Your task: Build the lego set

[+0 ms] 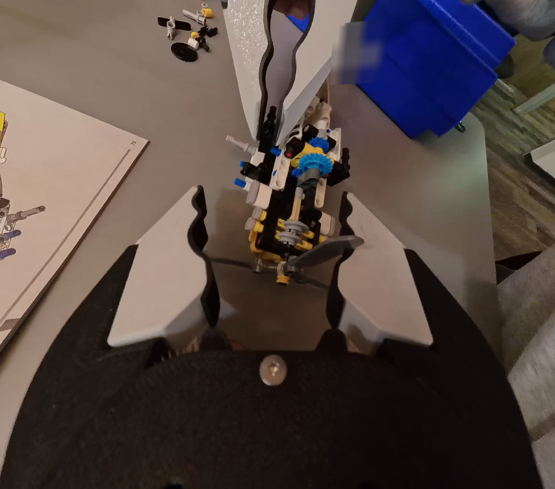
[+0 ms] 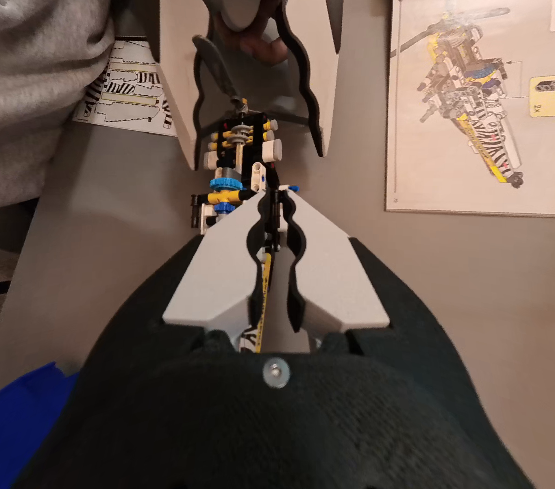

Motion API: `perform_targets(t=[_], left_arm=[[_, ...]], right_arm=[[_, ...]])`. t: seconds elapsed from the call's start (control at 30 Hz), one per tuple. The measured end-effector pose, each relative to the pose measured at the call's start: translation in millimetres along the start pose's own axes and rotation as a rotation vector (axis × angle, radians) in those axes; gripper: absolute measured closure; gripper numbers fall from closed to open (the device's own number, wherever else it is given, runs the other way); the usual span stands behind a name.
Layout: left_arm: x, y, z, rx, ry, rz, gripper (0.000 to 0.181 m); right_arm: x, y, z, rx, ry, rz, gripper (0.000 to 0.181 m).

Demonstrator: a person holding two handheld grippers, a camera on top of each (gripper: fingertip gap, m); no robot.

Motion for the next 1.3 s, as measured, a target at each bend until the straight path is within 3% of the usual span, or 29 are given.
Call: perform_targets(t=[0.33,0.47,0.6,0.67,0.73,0.8,0.9,1.03,1.1,1.2,1.3], left_arm=[[-2.5,-1.3,-2.5,-0.014,0.004,0.012,0.101],[14.2,-21.5,-24.8,-0.077,-0.033,-0.05,0.098],[25.9,-53.6,-54.5,-0.177,-0.15,-0.175,0.125],[14.6,-53.1,-54.0,-0.074,-0.077,-0.148,0.12],[6.7,-45.3,-53.3,0.043,0.043,-0.112,0.104],[10.8,-34.5,-61.0,0.074,0.097,-0.111,0.091],[24.0,-20.1,-73.5,0.034,0.067,-0.132,0.093],[27.0,-17.2,-109.8,-0.034,0.164,-0.162,0.121],[20.9,-17.3,-142.3,-0.183,0.16,-0.18,0.147],[8.5,-11.0,-174.8,-0.327,0.063,-0.151,0.146],[0.1,-4.3,-185.4,-0.334,0.093,-0.099,0.141]], right_arm=[[-2.0,0.0,12.6,-0.127,-0.067,0.095,0.176],[-2.3,1.9,18.5,-0.193,-0.06,0.081,0.176],[-4.6,4.0,25.8,-0.233,0.01,0.05,0.176],[-6.2,4.0,28.2,-0.254,0.039,0.044,0.176],[-8.8,4.1,29.9,-0.275,0.07,0.054,0.176],[-10.6,5.2,34.1,-0.28,0.099,0.063,0.176],[-12.5,6.3,41.9,-0.284,0.137,0.067,0.176],[-16.7,5.4,53.0,-0.315,0.178,0.052,0.177],[-22.1,3.6,57.3,-0.341,0.19,0.058,0.176],[-27.7,-4.3,56.2,-0.416,0.2,0.044,0.176],[-28.9,-14.6,54.5,-0.458,0.245,-0.002,0.176]])
Point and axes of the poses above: each gripper's, where its closed fingertips meet, y out along the fingers, x out of its top, z = x × y across the jaws, the point moved 2 cm from there along -y, back along the fingers, and after that the axes turned 7 degrees about -z, right-handed, at the moved point
